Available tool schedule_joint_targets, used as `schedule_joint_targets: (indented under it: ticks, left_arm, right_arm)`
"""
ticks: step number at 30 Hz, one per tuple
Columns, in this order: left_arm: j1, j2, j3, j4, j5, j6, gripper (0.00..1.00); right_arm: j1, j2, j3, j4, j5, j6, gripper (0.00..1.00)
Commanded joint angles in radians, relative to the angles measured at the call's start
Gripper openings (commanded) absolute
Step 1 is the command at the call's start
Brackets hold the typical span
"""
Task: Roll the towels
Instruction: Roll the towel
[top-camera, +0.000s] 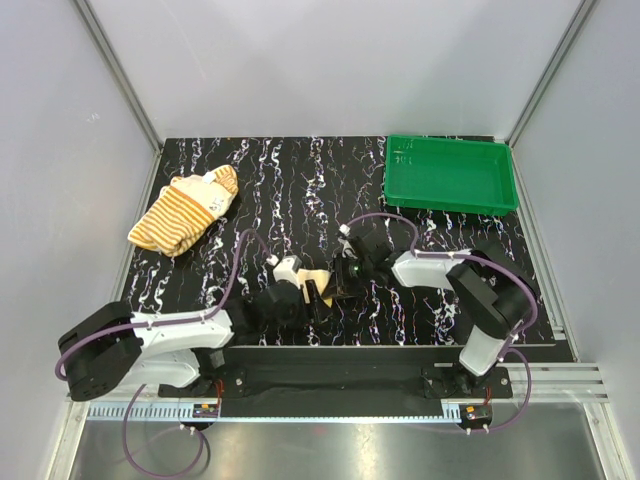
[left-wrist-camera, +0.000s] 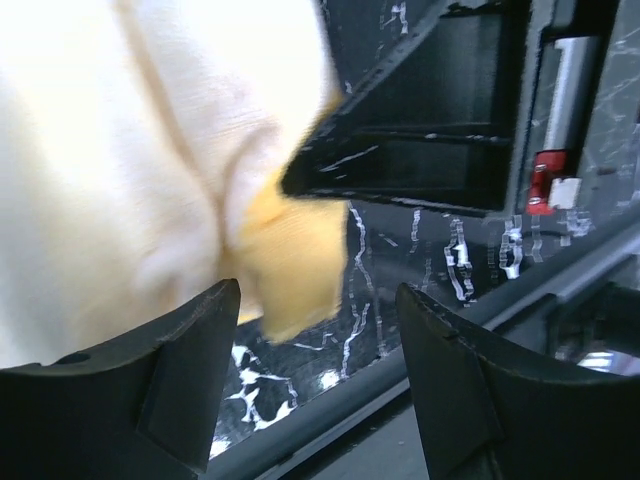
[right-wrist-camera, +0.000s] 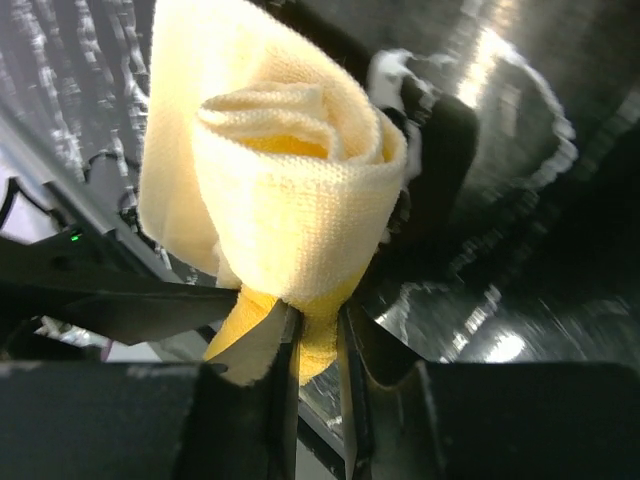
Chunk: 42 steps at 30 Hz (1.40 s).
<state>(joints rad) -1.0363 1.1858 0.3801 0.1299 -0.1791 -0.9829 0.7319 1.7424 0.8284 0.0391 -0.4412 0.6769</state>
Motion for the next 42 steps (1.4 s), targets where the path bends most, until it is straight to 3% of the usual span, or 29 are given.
schedule_joint_targets:
  ticks: [1,6,14,20,31,42]
  left_arm:
    - [-0.034,-0.012,0.089,-0.191,-0.117,0.085,0.69]
    - [-0.149,0.05,0.218,-0.344,-0.302,0.122,0.68]
    - [-0.339,0.238,0.471,-0.458,-0.549,0.208,0.68]
    - [-0.375,0.362,0.589,-0.435,-0.602,0.303,0.67]
    - [-0.404,0.532,0.657,-0.366,-0.609,0.354,0.62]
    - [-0.455,0.725,0.848,-0.557,-0.741,0.303,0.59]
  right_arm:
    - [-0.002,-0.056,0.017,-0.226,0.183,-0.045,0.11]
    - [-0.005,-0.121,0.051,-0.414,0.295,-0.063,0.11]
    - [-0.003,-0.141,0.159,-0.66,0.424,-0.065,0.12]
    - [-0.003,-0.118,0.189,-0.723,0.435,-0.06,0.12]
    - [-0.003,-0.09,0.227,-0.748,0.41,-0.071,0.12]
    - [-0.003,-0.073,0.244,-0.752,0.384,-0.077,0.12]
